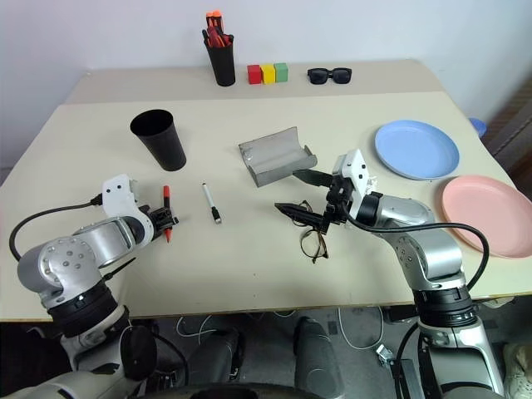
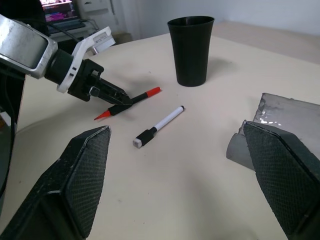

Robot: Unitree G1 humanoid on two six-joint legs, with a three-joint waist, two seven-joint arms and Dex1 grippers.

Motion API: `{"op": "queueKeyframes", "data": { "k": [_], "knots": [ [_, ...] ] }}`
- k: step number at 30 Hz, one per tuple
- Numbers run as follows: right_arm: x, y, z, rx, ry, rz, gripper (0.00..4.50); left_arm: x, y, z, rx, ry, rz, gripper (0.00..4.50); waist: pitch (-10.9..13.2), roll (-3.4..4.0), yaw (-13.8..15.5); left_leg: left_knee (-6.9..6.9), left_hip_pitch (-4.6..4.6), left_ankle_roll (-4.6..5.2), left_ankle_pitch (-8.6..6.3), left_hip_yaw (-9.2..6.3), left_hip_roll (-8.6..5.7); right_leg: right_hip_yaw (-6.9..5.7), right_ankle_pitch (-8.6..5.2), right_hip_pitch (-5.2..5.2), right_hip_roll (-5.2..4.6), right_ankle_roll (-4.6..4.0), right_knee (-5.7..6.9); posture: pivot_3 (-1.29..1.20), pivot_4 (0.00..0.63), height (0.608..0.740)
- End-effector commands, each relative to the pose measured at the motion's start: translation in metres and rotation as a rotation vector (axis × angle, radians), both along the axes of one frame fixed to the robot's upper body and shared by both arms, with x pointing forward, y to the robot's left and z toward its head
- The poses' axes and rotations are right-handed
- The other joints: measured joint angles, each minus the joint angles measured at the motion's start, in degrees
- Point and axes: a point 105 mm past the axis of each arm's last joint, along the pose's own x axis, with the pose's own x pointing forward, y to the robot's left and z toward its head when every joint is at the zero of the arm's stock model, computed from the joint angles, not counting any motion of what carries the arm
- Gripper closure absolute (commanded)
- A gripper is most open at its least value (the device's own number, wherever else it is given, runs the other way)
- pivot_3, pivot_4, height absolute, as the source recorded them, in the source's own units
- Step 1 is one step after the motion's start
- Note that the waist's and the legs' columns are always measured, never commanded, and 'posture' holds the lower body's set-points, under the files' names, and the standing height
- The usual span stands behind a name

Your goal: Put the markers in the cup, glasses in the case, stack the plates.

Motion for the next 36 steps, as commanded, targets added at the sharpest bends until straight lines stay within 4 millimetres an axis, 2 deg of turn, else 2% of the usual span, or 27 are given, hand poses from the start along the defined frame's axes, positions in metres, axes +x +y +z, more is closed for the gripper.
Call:
{"op": "queueKeyframes", "data": {
  "k": [1, 6, 8, 11, 17, 19, 24, 27, 30, 33, 36],
  "knots": [
    [0.004, -0.005, 0.014, -0.003, -0.095, -0.025, 0.08, -0.009, 0.004, 0.015, 0.085, -0.064, -0.048, 4.50, 0.01, -0.01, -0.01, 0.00, 0.01, -0.01, 0.00, 0.00, 0.00, 0.00, 0.00, 0.00, 0.00, 0.00, 0.01, 0.00, 0.150, 0.740],
    [0.008, -0.009, 0.015, -0.003, -0.125, -0.050, 0.08, -0.008, -0.001, 0.046, 0.156, -0.231, -0.185, 4.50, 0.01, -0.01, 0.12, -0.01, 0.00, -0.01, 0.00, 0.00, 0.01, 0.00, 0.00, -0.01, 0.00, 0.00, 0.01, 0.00, 0.150, 0.740],
    [0.011, -0.010, 0.016, 0.001, -0.124, -0.058, 0.08, -0.006, -0.013, 0.062, 0.152, -0.359, -0.271, 4.50, 0.01, -0.01, 0.12, -0.01, 0.01, -0.01, 0.00, 0.01, -0.01, 0.00, -0.01, 0.02, -0.02, -0.01, -0.01, 0.00, 0.150, 0.740],
    [0.015, -0.011, 0.016, -0.002, -0.134, -0.066, 0.08, -0.004, -0.027, 0.085, 0.239, -0.548, -0.367, 4.50, 0.01, -0.01, 0.04, -0.01, 0.01, -0.02, 0.00, 0.01, 0.00, 0.00, -0.01, 0.01, -0.02, -0.02, -0.03, 0.00, 0.150, 0.740],
    [0.017, -0.006, 0.018, 0.011, -0.147, -0.068, 0.08, 0.007, -0.040, 0.106, 0.332, -0.738, -0.469, 4.50, 0.02, -0.01, 0.07, -0.03, 0.01, -0.01, -0.01, 0.04, 0.01, 0.00, -0.09, 0.01, -0.02, -0.17, -0.05, 0.00, 0.150, 0.740],
    [0.017, -0.006, 0.018, 0.012, -0.147, -0.071, 0.08, 0.021, -0.033, 0.123, 0.367, -0.831, -0.447, 4.50, 0.02, -0.01, 0.18, -0.03, 0.01, -0.01, -0.01, 0.03, 0.01, 0.00, -0.09, 0.01, -0.02, -0.17, -0.05, 0.00, 0.150, 0.740],
    [0.017, -0.005, 0.020, 0.017, -0.153, -0.077, 0.08, 0.054, 0.006, 0.168, 0.379, -1.050, -0.262, 4.50, 0.02, -0.01, 0.14, -0.01, 0.00, 0.01, -0.01, 0.04, 0.01, 0.00, 0.00, 0.03, -0.02, -0.01, -0.09, 0.00, 0.150, 0.740],
    [0.017, -0.006, 0.021, 0.020, -0.150, -0.079, 0.08, 0.067, 0.022, 0.184, 0.386, -1.146, -0.215, 4.50, 0.02, -0.01, 0.08, -0.04, -0.01, 0.03, -0.02, 0.05, 0.01, -0.01, 0.01, 0.00, -0.02, 0.00, -0.10, 0.00, 0.150, 0.740],
    [0.015, -0.006, 0.021, 0.020, -0.149, -0.083, 0.08, 0.076, 0.028, 0.200, 0.396, -1.234, -0.206, 4.50, 0.02, -0.01, 0.10, -0.04, -0.01, 0.04, -0.03, 0.06, 0.01, -0.01, 0.01, -0.02, -0.03, 0.00, -0.09, 0.00, 0.150, 0.740],
    [0.013, -0.007, 0.022, 0.021, -0.149, -0.087, 0.08, 0.087, 0.035, 0.207, 0.396, -1.292, -0.189, 4.50, 0.03, -0.01, 0.23, -0.03, -0.04, 0.04, -0.03, 0.06, 0.00, -0.01, 0.02, -0.02, -0.03, 0.01, -0.09, 0.00, 0.150, 0.740],
    [0.013, -0.007, 0.022, 0.023, -0.148, -0.090, 0.08, 0.102, 0.044, 0.196, 0.382, -1.277, -0.145, 4.50, 0.03, -0.01, 0.16, -0.02, -0.04, 0.04, -0.03, 0.06, -0.01, -0.01, 0.02, -0.01, -0.04, 0.02, -0.10, 0.00, 0.150, 0.740]
  ]
}}
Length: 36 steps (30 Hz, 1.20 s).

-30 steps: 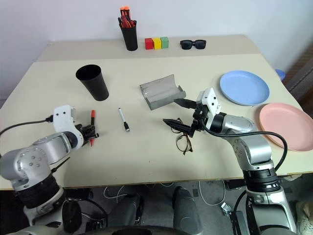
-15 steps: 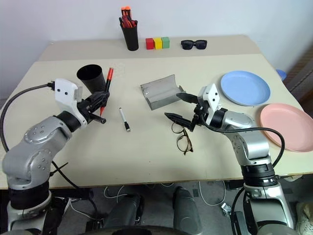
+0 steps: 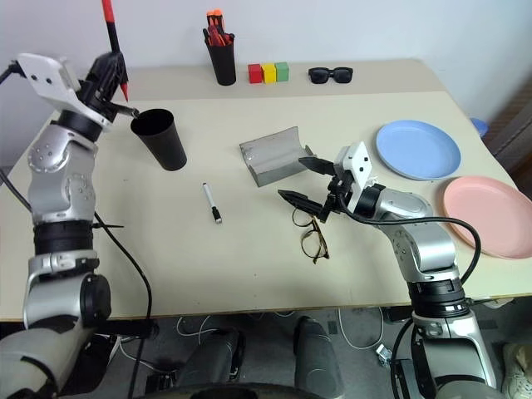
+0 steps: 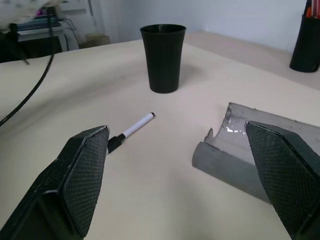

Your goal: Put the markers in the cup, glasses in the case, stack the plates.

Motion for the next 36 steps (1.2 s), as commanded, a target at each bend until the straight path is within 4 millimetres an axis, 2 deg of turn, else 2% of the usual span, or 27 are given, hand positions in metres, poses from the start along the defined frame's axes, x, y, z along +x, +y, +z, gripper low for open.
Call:
{"op": "queueKeyframes", "data": {
  "k": [1, 9, 12, 15, 19, 24, 26, 31, 33, 36],
  "knots": [
    [-0.004, -0.001, 0.015, 0.021, -0.055, 0.000, 0.08, 0.006, 0.015, -0.001, -0.031, -0.046, 0.045, 4.50, 0.00, 0.00, -0.07, 0.00, 0.00, 0.00, 0.00, 0.00, 0.00, 0.00, 0.00, 0.00, 0.00, 0.00, 0.00, 0.00, 0.150, 0.740],
    [-0.006, -0.003, 0.017, 0.017, -0.055, -0.006, 0.08, 0.022, 0.016, -0.044, -0.105, 0.026, 0.025, 4.50, 0.01, -0.02, -0.15, -0.01, -0.01, 0.02, -0.01, 0.00, 0.00, -0.01, 0.00, -0.03, 0.00, 0.01, 0.02, 0.00, 0.150, 0.740],
    [-0.007, -0.004, 0.018, 0.016, -0.054, -0.009, 0.08, 0.024, 0.009, -0.053, -0.108, 0.048, -0.016, 4.50, 0.02, -0.02, -0.13, -0.01, -0.02, 0.02, -0.01, 0.00, 0.00, -0.01, 0.01, -0.03, 0.00, 0.01, 0.02, 0.00, 0.150, 0.740],
    [-0.007, -0.003, 0.017, 0.015, -0.053, -0.010, 0.08, 0.025, 0.012, -0.056, -0.118, 0.054, 0.020, 4.50, 0.02, -0.03, -0.12, 0.01, -0.02, 0.02, -0.01, 0.00, 0.00, -0.01, 0.01, -0.02, 0.00, 0.02, 0.03, 0.00, 0.150, 0.740],
    [-0.006, -0.002, 0.016, 0.016, -0.054, -0.011, 0.00, 0.026, 0.011, -0.059, -0.122, 0.062, 0.020, 2.70, 0.02, -0.02, -0.15, 0.00, -0.02, 0.02, -0.01, -0.01, 0.00, -0.01, 0.01, -0.03, 0.00, 0.02, 0.04, 0.00, 0.150, 0.740],
    [-0.005, -0.002, 0.016, 0.016, -0.056, -0.013, 0.00, 0.024, 0.007, -0.057, -0.121, 0.043, -0.009, 0.11, 0.02, -0.03, -0.16, 0.00, -0.01, 0.02, -0.01, -0.01, 0.00, -0.01, 0.01, -0.03, 0.00, 0.02, 0.04, 0.00, 0.150, 0.740],
    [-0.004, -0.001, 0.015, 0.017, -0.056, -0.013, 0.00, 0.023, 0.006, -0.054, -0.116, 0.031, -0.022, 0.04, 0.02, -0.02, -0.15, 0.00, -0.01, 0.02, -0.01, -0.01, 0.00, -0.01, 0.01, -0.03, 0.01, 0.02, 0.04, 0.00, 0.150, 0.740],
    [-0.004, -0.002, 0.015, 0.012, -0.061, -0.015, 0.00, 0.012, -0.020, -0.045, -0.051, 0.060, -0.194, 0.04, 0.02, -0.02, -0.22, 0.00, -0.02, 0.02, -0.01, -0.01, 0.01, -0.01, 0.01, -0.03, 0.00, 0.02, 0.04, 0.00, 0.150, 0.740],
    [-0.004, -0.006, 0.015, 0.003, -0.062, -0.019, 0.00, -0.002, -0.031, -0.043, -0.082, 0.133, -0.283, 0.04, 0.02, -0.02, -0.51, -0.01, -0.01, 0.03, -0.02, -0.02, 0.01, -0.01, 0.01, -0.03, 0.00, 0.02, 0.06, 0.00, 0.150, 0.740],
    [-0.005, -0.012, 0.013, 0.000, -0.059, -0.031, 0.00, -0.041, -0.050, -0.040, -0.058, 0.227, -0.363, 0.04, 0.04, 0.01, -0.89, -0.03, -0.03, 0.13, -0.08, -0.03, 0.07, 0.02, 0.00, -0.13, 0.00, 0.01, 0.14, 0.00, 0.150, 0.740]
  ]
}}
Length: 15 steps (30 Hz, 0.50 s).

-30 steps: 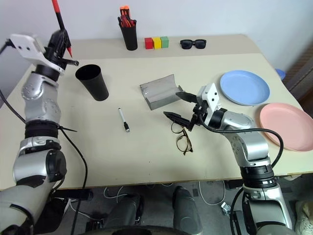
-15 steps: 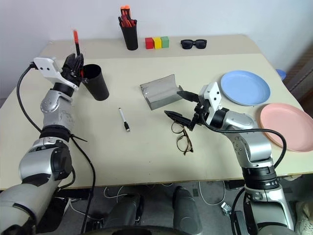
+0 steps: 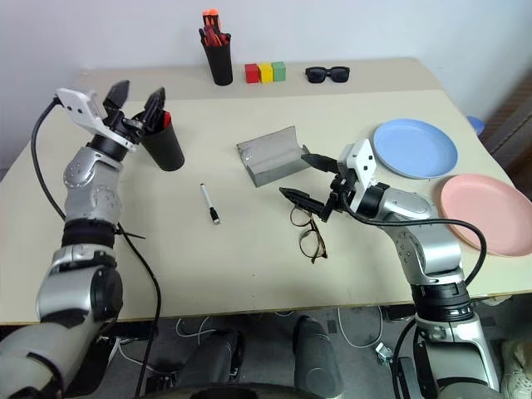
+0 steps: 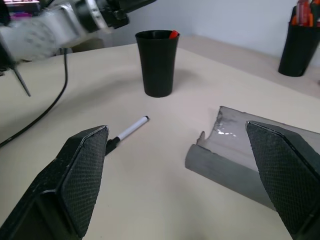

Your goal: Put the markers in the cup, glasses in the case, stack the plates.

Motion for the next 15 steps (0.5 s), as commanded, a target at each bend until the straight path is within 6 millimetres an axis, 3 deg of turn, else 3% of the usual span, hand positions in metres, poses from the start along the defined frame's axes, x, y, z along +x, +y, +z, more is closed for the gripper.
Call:
{"op": "queueKeyframes", "data": {
  "k": [1, 7, 11, 15],
  "knots": [
    [-0.001, -0.008, 0.009, 0.003, -0.045, -0.019, 0.00, -0.042, -0.025, 0.025, 0.045, 0.033, -0.118, 0.04, 0.01, 0.00, -0.19, -0.02, -0.06, 0.00, 0.00, 0.00, 0.02, 0.00, 0.00, -0.10, 0.01, 0.00, 0.01, 0.00, 0.150, 0.740],
    [0.002, -0.001, 0.005, 0.008, -0.039, 0.009, 0.00, -0.057, -0.043, 0.015, 0.079, 0.237, -0.045, 0.04, 0.01, 0.01, 0.77, 0.05, -0.05, -0.07, 0.04, -0.02, 0.00, 0.00, -0.02, -0.02, 0.07, -0.03, 0.06, 0.00, 0.150, 0.740],
    [0.005, 0.003, 0.006, 0.015, -0.041, 0.023, 0.00, -0.055, -0.037, -0.030, 0.104, 0.513, 0.180, 0.04, 0.01, 0.00, 0.51, 0.01, 0.41, -0.03, 0.02, -0.03, -0.01, 0.00, -0.05, 0.43, 0.06, 0.02, -0.04, 0.00, 0.150, 0.740],
    [0.004, 0.006, 0.004, 0.022, -0.033, 0.033, 0.00, -0.053, -0.030, -0.052, 0.052, 0.606, 0.393, 0.04, 0.01, 0.00, 0.57, -0.06, 0.44, -0.04, 0.02, -0.05, 0.00, 0.00, -0.05, 0.41, 0.10, 0.00, -0.03, 0.00, 0.150, 0.740]
  ]
}}
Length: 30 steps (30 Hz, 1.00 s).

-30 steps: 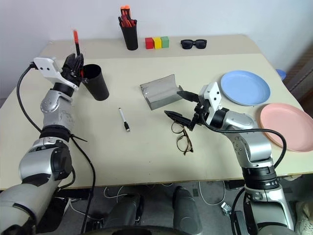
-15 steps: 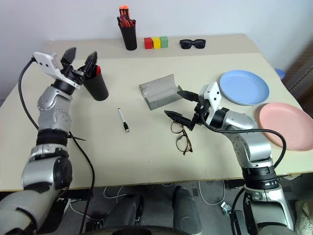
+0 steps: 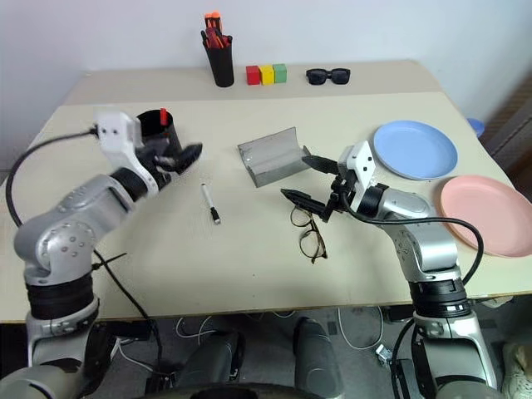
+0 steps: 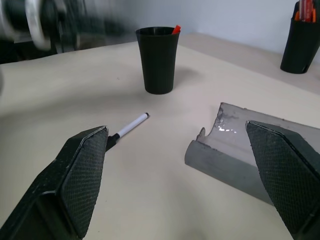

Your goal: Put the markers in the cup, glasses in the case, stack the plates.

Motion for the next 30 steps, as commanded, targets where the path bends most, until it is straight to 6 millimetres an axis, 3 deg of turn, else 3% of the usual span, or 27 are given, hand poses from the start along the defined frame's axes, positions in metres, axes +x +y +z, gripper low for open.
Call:
{"op": "queueKeyframes", "data": {
  "k": [1, 4, 15, 22, 29, 30],
  "knots": [
    [-0.002, 0.006, 0.009, 0.018, -0.041, 0.023, 0.00, -0.001, 0.003, -0.006, 0.013, 0.041, 0.169, 0.04, 0.00, 0.00, 0.14, 0.01, -0.01, -0.01, 0.00, 0.00, 0.00, 0.00, 0.00, 0.00, 0.00, 0.00, -0.02, 0.00, 0.150, 0.740],
    [-0.003, 0.007, 0.008, 0.020, -0.039, 0.024, 0.00, -0.001, -0.016, -0.018, 0.021, 0.125, 0.135, 0.04, 0.00, -0.01, 0.33, 0.02, -0.04, -0.02, 0.01, 0.00, -0.02, 0.00, 0.01, 0.02, -0.01, 0.00, -0.05, 0.00, 0.150, 0.740],
    [-0.004, 0.006, 0.009, 0.021, -0.047, 0.001, 0.00, -0.003, -0.045, -0.064, -0.056, 0.533, 0.081, 0.04, 0.00, -0.02, 0.14, 0.01, -0.03, -0.02, 0.01, 0.00, -0.02, -0.01, -0.01, 0.03, 0.00, 0.01, -0.08, 0.00, 0.150, 0.740],
    [-0.006, 0.005, 0.008, 0.021, -0.047, -0.008, 0.00, -0.002, -0.054, -0.074, 0.010, 0.589, 0.057, 0.04, 0.00, -0.01, 0.22, 0.01, 0.00, -0.04, 0.01, 0.01, -0.03, -0.01, -0.03, 0.07, -0.01, 0.04, -0.09, 0.00, 0.150, 0.740],
    [-0.004, 0.008, 0.009, 0.023, -0.054, -0.006, 0.00, -0.002, -0.058, -0.076, -0.044, 0.608, 0.051, 0.04, -0.03, 0.02, 0.29, 0.02, 0.04, -0.05, 0.00, 0.01, -0.04, -0.01, -0.08, 0.12, -0.03, 0.12, -0.10, 0.00, 0.150, 0.740],
    [-0.004, 0.008, 0.010, 0.023, -0.055, -0.006, 0.00, -0.002, -0.056, -0.075, -0.041, 0.604, 0.060, 0.55, -0.03, 0.02, 0.27, 0.02, 0.04, -0.05, 0.00, 0.01, -0.04, -0.01, -0.08, 0.12, -0.03, 0.12, -0.10, 0.00, 0.150, 0.740]
  ]
}}
